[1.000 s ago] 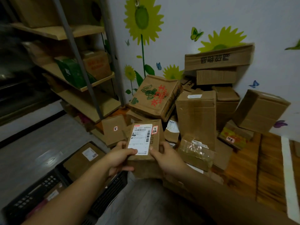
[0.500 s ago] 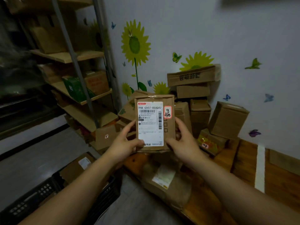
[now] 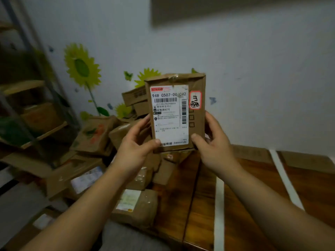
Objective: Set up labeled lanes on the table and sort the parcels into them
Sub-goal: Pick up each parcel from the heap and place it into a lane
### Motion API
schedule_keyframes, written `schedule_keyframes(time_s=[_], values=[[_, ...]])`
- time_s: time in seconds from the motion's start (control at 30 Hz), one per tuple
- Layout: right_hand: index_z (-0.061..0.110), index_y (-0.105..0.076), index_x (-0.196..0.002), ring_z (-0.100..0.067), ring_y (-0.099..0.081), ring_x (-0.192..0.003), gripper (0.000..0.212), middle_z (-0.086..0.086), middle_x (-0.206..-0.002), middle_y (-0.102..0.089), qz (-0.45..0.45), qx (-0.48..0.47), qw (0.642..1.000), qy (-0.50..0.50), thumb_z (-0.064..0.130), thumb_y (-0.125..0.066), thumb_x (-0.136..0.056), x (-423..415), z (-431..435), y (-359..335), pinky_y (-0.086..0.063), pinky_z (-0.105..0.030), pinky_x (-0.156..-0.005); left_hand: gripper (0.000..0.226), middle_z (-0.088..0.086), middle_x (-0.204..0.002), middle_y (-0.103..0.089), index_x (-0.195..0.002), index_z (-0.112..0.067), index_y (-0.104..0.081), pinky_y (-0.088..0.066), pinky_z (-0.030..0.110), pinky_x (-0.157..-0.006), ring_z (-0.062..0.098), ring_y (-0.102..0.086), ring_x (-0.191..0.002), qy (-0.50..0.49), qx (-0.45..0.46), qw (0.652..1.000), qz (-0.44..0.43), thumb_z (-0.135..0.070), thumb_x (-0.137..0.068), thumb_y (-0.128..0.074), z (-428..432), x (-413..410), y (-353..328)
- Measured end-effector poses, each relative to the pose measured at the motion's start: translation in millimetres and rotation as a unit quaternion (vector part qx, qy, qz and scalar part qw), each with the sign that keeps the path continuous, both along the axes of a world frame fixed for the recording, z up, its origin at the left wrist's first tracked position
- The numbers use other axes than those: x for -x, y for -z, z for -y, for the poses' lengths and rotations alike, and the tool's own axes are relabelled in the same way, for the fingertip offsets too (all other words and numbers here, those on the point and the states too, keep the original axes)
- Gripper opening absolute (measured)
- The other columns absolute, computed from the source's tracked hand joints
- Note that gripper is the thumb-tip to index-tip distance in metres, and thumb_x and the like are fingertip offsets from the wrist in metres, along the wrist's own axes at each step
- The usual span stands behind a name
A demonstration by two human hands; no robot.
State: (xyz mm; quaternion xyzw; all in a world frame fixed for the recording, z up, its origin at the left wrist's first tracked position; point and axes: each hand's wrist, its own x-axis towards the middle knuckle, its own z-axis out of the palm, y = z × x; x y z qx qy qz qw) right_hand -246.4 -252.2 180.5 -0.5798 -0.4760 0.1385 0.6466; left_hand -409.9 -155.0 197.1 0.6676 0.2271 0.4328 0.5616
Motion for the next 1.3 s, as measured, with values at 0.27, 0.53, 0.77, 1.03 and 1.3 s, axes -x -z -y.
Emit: schedule_keyframes(time_s=[0.27,0.53,0.77,1.03,1.3], values=[[0.06,-0.038,-0.12,0.005,-0.053,-0.118,0.063,0.029,-0.117,-0.056,0.004,0.016,0.993,0.119,0.004,-0.053,-0.094,-20,89,-4,-0.053,-0.021,-0.088,0.06,-0.022,-0.114,-0.063,-0.109,-0.044,-0.052,-0.045,0.044,-0.101,0.008,-0.055,-0.119,0.107,0.011,0.994,0.003,0.006,-0.078,-0.064,40,-63,19],[0.044,-0.035,-0.14,-0.002,-0.053,-0.121,0.057,0.021,-0.128,-0.054,-0.014,0.086,0.975,0.204,0.013,-0.053,-0.096,-61,163,9,-0.054,-0.032,-0.093,0.056,-0.024,-0.109,-0.056,-0.116,-0.047,-0.042,-0.052,0.028,-0.076,0.006,-0.059,-0.104,0.202,0.056,0.975,-0.074,-0.002,-0.087,-0.057,101,-121,24],[0.042,-0.028,-0.143,0.005,-0.051,-0.104,0.055,0.021,-0.127,-0.052,-0.042,0.236,0.95,0.199,0.027,-0.053,-0.096,-128,235,42,-0.043,-0.012,-0.075,0.057,-0.013,-0.106,-0.06,-0.142,-0.037,-0.031,-0.055,0.036,-0.081,0.013,-0.06,-0.099,0.24,0.079,0.932,-0.261,-0.022,-0.093,-0.055,169,-204,64],[0.045,-0.02,-0.144,0.002,-0.045,-0.118,0.071,0.021,-0.136,-0.046,-0.061,0.341,0.933,0.098,0.033,-0.064,-0.089,-193,294,108,-0.04,-0.013,-0.083,0.062,-0.012,-0.111,-0.062,-0.144,-0.034,-0.031,-0.055,0.033,-0.08,0.012,-0.058,-0.104,0.24,0.164,0.891,-0.348,-0.015,-0.092,-0.058,224,-258,142],[0.058,-0.007,-0.133,0.005,-0.047,-0.119,0.083,0.031,-0.126,-0.045,-0.074,0.338,0.938,-0.019,0.029,-0.068,-0.085,-189,239,160,-0.042,-0.017,-0.097,0.065,-0.004,-0.117,-0.06,-0.145,-0.028,-0.033,-0.058,0.029,-0.076,0.01,-0.061,-0.096,0.132,0.172,0.903,-0.37,-0.006,-0.09,-0.059,183,-232,178]])
